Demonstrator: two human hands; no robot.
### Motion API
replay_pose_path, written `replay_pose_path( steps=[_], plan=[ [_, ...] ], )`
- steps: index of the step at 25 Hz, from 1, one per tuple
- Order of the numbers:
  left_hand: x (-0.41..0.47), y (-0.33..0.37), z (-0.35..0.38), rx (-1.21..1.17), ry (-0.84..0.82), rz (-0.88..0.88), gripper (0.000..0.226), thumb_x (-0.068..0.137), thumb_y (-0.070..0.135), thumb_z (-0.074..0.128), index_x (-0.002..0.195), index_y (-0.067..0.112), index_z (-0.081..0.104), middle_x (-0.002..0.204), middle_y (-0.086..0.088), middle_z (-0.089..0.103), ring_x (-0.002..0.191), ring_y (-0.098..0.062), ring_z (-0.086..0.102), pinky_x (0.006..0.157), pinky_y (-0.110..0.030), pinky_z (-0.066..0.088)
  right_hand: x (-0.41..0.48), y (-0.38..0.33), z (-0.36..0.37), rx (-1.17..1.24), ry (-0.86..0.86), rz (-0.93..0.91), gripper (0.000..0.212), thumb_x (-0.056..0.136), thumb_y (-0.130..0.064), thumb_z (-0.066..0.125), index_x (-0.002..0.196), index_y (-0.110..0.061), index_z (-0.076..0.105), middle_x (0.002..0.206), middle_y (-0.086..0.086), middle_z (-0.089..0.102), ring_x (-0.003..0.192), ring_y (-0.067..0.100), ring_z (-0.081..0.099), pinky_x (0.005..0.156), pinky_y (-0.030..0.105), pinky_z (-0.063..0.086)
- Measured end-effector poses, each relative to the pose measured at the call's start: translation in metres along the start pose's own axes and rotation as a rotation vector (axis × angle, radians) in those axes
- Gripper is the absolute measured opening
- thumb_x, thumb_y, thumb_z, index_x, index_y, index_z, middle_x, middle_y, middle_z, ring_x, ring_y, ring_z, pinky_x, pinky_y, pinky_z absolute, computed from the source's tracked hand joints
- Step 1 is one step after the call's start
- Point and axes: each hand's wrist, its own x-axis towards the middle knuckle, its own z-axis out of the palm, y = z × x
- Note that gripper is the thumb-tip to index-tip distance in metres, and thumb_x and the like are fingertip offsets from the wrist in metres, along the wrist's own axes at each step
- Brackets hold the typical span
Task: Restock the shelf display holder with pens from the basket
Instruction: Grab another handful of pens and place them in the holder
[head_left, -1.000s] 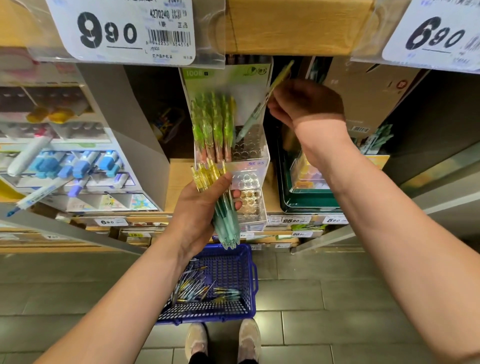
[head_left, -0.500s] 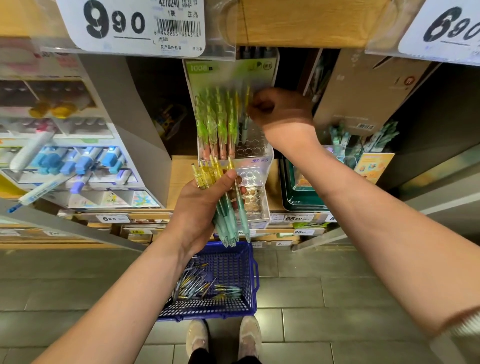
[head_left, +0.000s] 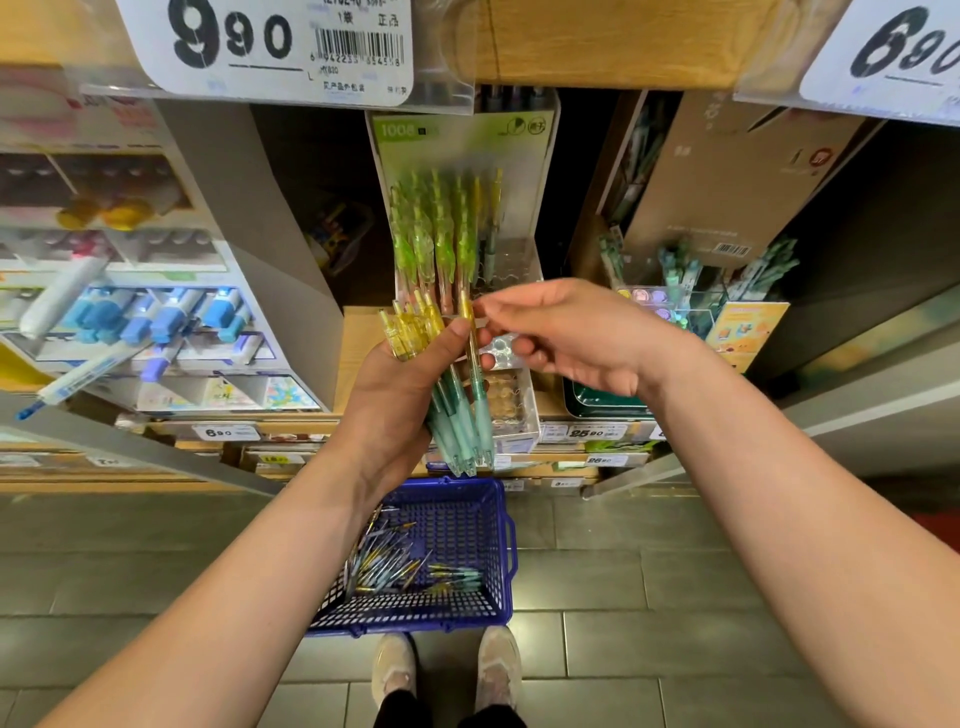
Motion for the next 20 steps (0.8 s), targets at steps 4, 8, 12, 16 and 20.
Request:
replay_pose_path(
  steps=[4,8,12,16,20],
  plan=[
    [0.002,-0.002,0.0,-0.007,-0.013,0.014,0.032,0.097,0.022,0.067,0.125,0.006,0.069,0.11,-0.014,0.076,0.097,-0.024,0.074,0.08,-0.033,0.058,-0.007,0.007,0.014,0.028,-0.014,0.043,0.028,0.092,-0.022,0.071,0.12,-0.017,0.071,0.074,-0.01,0.072,0.061,-0.002,0.062,0.057,0.014,0.043],
    [0.004,-0.007,-0.003,0.006,-0.015,0.008,0.029,0.094,0.027,0.072,0.117,0.009,0.072,0.104,-0.011,0.077,0.088,-0.023,0.073,0.075,-0.033,0.059,-0.014,0.006,0.017,0.08,0.111,-0.051,0.033,0.086,-0.021,0.077,0.116,-0.01,0.072,0.085,-0.004,0.075,0.075,0.005,0.067,0.067,0.021,0.051],
    [0.004,-0.005,-0.007,-0.056,0.005,-0.015,0.018,0.09,0.021,0.077,0.105,0.015,0.07,0.074,0.0,0.063,0.067,-0.017,0.061,0.062,-0.031,0.057,-0.017,-0.017,-0.008,0.248,0.366,-0.245,0.01,0.089,-0.006,0.072,0.099,-0.007,0.072,0.082,0.002,0.078,0.08,0.013,0.074,0.075,0.021,0.06],
    [0.002,-0.005,-0.009,-0.068,-0.034,-0.039,0.023,0.086,0.023,0.078,0.1,0.012,0.064,0.076,-0.007,0.059,0.069,-0.022,0.06,0.061,-0.03,0.056,0.0,-0.041,-0.032,0.244,0.66,-0.447,0.012,0.093,0.0,0.067,0.09,-0.01,0.071,0.081,0.006,0.072,0.079,0.02,0.071,0.078,0.027,0.061],
    [0.001,-0.005,-0.011,-0.055,-0.049,-0.063,0.033,0.083,0.029,0.079,0.101,0.01,0.059,0.074,-0.008,0.062,0.067,-0.023,0.062,0.064,-0.03,0.057,0.021,-0.044,-0.034,-0.062,0.752,-0.562,0.007,0.093,-0.009,0.069,0.093,-0.016,0.072,0.083,0.003,0.075,0.079,0.018,0.075,0.082,0.035,0.062]
  ],
)
